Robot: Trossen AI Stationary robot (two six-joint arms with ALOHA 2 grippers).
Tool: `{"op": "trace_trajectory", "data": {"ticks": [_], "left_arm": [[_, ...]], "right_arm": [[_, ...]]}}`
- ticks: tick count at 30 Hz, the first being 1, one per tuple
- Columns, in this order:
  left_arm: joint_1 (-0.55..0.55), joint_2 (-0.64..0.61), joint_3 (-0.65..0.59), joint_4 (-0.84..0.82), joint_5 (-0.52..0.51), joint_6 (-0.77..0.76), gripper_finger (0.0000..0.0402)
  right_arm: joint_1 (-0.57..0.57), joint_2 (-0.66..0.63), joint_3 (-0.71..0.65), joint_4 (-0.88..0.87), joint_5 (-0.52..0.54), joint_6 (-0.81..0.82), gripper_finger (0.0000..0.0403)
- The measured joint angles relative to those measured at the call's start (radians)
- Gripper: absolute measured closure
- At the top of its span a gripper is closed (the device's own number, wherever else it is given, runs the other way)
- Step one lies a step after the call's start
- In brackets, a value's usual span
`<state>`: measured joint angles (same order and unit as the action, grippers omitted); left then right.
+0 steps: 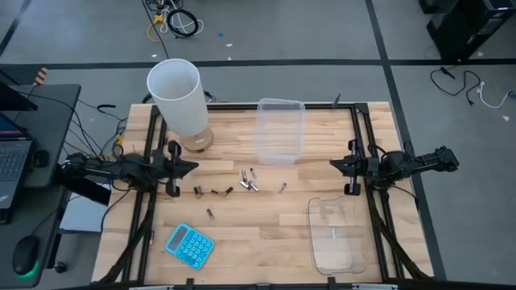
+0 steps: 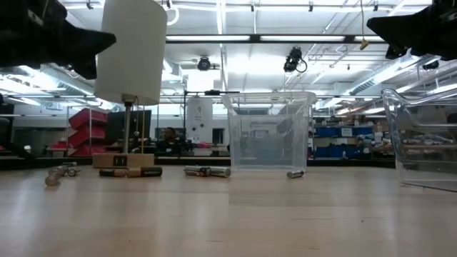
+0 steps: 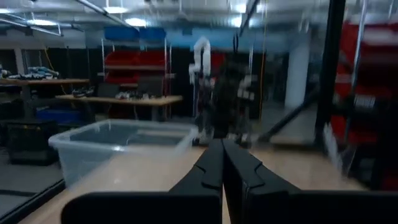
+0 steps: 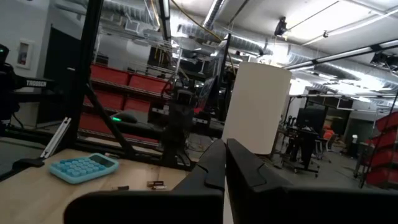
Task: Sort batteries
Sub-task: Put the brown battery into the top transparent bin
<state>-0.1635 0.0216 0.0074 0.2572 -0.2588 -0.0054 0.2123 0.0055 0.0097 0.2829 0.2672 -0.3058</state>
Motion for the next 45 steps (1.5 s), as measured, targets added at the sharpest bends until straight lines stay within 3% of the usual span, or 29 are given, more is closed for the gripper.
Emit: {"op": "trace_trajectory", "data": {"ticks": [5,8,10,15,20,32,38,45], "left_arm": [[0.000,0.000,0.000,0.195,0.001,-0.073,0.0400],[0.000,-0.001,0.000,0.249,0.051,-0.274,0.0400],[-0.001,0.001,0.000,0.275,0.093,-0.308,0.0400],[0.000,0.001,0.000,0.282,0.025,-0.292,0.0400],[0.000,0.000,0.000,0.283,0.023,-0.312,0.0400],[-0.010,0.015,0.000,0.397,0.165,-0.313,0.0400],[-0.026,0.121,0.001,0.479,0.070,-0.280,0.0400],[-0.027,0.317,0.077,0.481,0.068,-0.223,0.0400]], "right_arm": [[0.000,0.000,0.000,0.000,0.000,0.000,0.0400],[0.000,0.000,0.000,0.000,0.000,0.000,0.0400],[0.000,0.000,0.000,0.000,0.000,0.000,0.0400],[0.000,0.000,0.000,0.002,0.000,0.000,0.0400],[0.000,0.000,0.000,0.011,0.000,0.000,0.0400],[0.000,0.000,0.000,0.032,0.000,0.033,0.0400],[0.001,0.000,0.000,0.063,0.000,0.181,0.0400],[0.001,0.000,0.000,0.105,0.000,0.174,0.0400]]}}
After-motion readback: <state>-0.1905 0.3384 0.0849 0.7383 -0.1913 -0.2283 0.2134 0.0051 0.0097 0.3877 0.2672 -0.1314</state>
